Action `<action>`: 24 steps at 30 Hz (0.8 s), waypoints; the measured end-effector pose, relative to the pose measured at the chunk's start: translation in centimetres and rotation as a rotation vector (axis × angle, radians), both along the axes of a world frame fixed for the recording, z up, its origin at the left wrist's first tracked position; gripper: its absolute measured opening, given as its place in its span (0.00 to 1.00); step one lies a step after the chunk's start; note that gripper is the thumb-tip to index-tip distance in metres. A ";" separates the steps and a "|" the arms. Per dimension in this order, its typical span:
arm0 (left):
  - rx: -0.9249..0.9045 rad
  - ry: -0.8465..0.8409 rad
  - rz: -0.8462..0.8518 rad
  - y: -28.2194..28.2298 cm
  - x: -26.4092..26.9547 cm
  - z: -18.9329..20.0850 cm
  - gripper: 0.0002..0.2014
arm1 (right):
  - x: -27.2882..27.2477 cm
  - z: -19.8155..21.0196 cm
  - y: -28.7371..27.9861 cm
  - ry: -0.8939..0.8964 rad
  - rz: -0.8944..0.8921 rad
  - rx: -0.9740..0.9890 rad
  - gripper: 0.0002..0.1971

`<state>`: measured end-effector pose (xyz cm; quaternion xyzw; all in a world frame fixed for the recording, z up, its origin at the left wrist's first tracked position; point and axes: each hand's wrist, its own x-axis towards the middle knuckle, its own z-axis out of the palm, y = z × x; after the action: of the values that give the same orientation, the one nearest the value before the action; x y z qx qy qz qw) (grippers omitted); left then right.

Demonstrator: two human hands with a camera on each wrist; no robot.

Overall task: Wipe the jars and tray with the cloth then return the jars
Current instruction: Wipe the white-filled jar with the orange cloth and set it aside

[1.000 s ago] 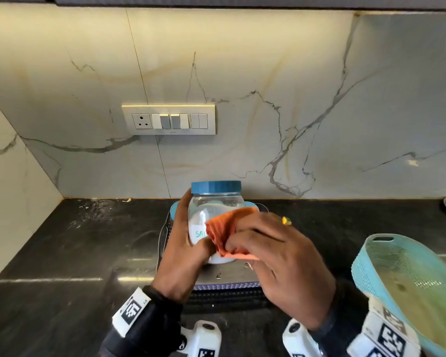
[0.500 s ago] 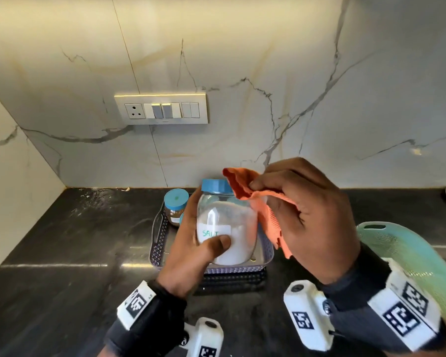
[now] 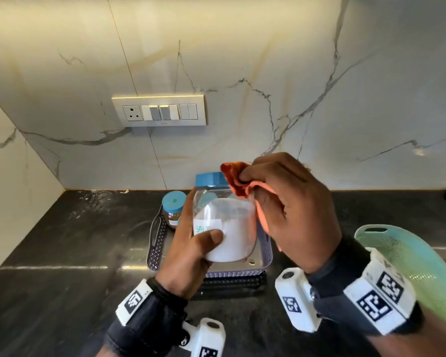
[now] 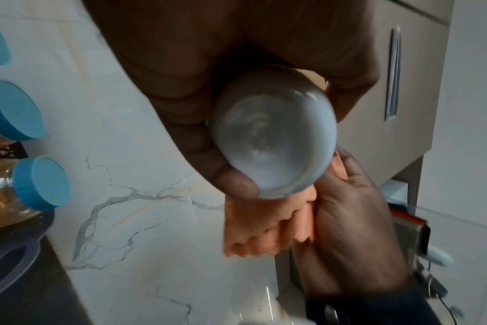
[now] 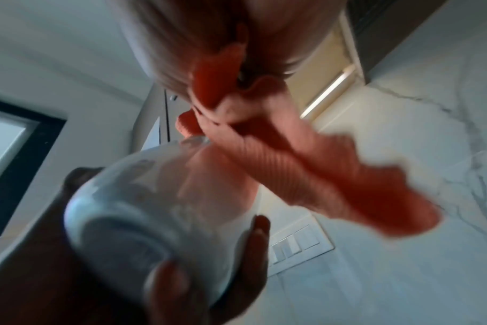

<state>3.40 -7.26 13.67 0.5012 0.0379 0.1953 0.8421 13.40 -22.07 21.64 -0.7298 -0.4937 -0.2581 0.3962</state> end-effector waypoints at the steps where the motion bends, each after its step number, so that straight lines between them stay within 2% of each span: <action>1: -0.022 -0.023 0.001 0.1 0.0 0.1 0.46 | -0.3 -0.2 0.1 0.005 0.028 -0.004 0.08; 5: -0.057 -0.074 0.012 1.0 -0.2 0.8 0.43 | -3.4 -2.9 -0.7 0.012 0.180 -0.075 0.11; 7: -0.034 -0.093 0.011 1.5 -0.3 1.1 0.41 | -4.0 -3.9 -1.0 -0.021 0.196 -0.109 0.17; 12: 0.032 -0.037 -0.037 2.8 -0.1 2.3 0.54 | -3.5 -4.0 -0.1 -0.138 0.192 -0.178 0.17; 15: 0.013 0.017 0.006 2.9 0.1 2.2 0.49 | -3.1 -3.2 0.9 -0.144 0.166 -0.110 0.10; 18: -0.019 0.055 0.053 2.3 0.1 1.8 0.48 | -0.7 -0.7 2.4 -0.072 0.064 -0.079 0.09; 22: -0.069 0.037 0.080 2.4 0.6 2.0 0.31 | -0.3 -0.4 2.4 -0.051 0.137 -0.133 0.09; 23: -0.095 0.030 0.087 2.7 0.7 2.2 0.32 | -1.1 -1.1 2.1 -0.054 0.167 -0.146 0.09; 24: -0.128 0.026 0.094 2.8 0.7 2.4 0.39 | -2.0 -2.1 1.7 -0.067 0.185 -0.169 0.10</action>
<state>4.11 -4.41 16.05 0.4463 0.0847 0.2251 0.8619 11.42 -20.37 19.54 -0.7030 -0.5919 -0.2023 0.3385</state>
